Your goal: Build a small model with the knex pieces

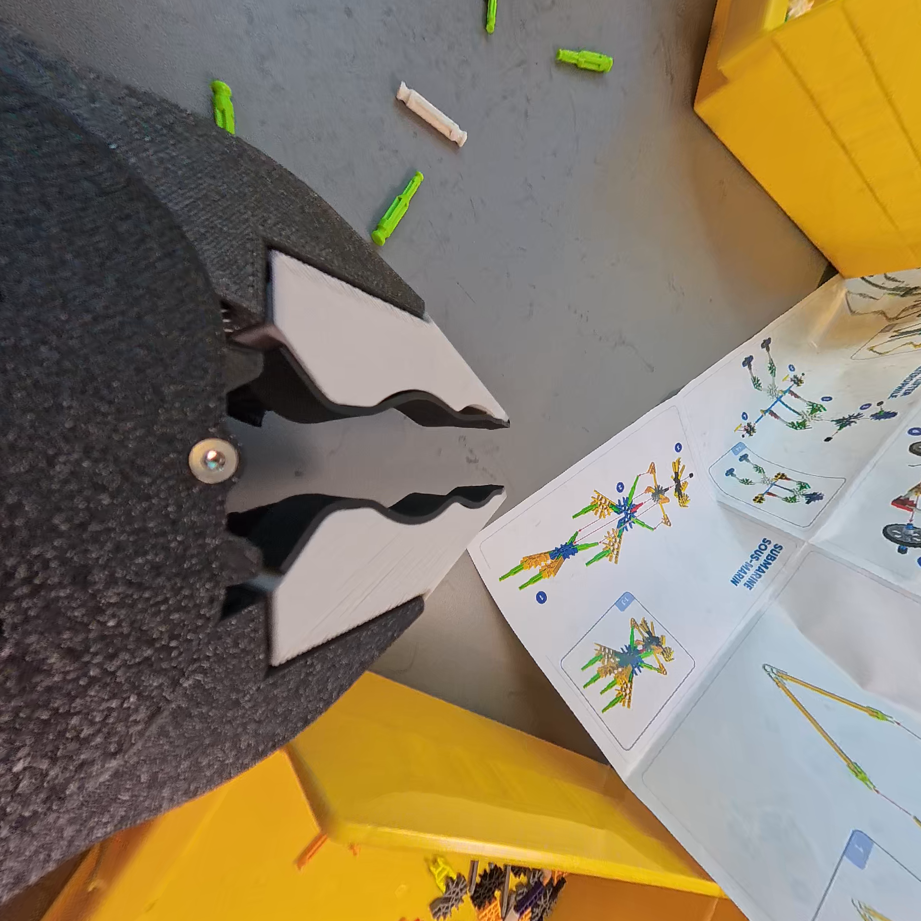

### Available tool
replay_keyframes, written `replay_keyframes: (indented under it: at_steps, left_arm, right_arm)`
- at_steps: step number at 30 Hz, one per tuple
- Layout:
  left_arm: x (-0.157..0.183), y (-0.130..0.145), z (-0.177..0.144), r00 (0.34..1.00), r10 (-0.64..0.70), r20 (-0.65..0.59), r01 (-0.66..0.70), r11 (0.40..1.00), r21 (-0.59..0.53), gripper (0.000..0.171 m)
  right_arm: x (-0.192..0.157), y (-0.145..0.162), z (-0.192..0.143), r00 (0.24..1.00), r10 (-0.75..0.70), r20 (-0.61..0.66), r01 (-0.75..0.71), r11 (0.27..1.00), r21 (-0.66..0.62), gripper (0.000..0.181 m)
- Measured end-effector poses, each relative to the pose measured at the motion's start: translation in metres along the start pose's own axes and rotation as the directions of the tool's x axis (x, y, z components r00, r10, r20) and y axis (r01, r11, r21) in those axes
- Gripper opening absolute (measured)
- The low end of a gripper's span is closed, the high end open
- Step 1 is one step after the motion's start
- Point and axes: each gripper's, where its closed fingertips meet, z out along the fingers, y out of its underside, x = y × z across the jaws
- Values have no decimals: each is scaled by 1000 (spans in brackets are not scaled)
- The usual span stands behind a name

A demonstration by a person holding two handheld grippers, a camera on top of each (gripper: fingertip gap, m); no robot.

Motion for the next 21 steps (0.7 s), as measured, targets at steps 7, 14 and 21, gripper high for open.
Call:
replay_keyframes:
  at_steps: [7, 14, 21]
  left_arm:
    - [-27, -18, -6, 998, 10, 59, -7, 998, -56, 31]
    - [-81, -62, -17, 995, 100, -21, -102, 965, -240, 27]
    - [-130, 15, 56, 879, 259, -401, -475, 544, -691, 21]
  right_arm:
    - [-6, -3, -2, 999, -24, 21, 24, 1000, 21, 11]
    - [-13, -1, -1, 997, -68, 30, 68, 998, 8, 11]
    - [-29, 3, 1, 984, -164, 74, 164, 986, 1, 11]
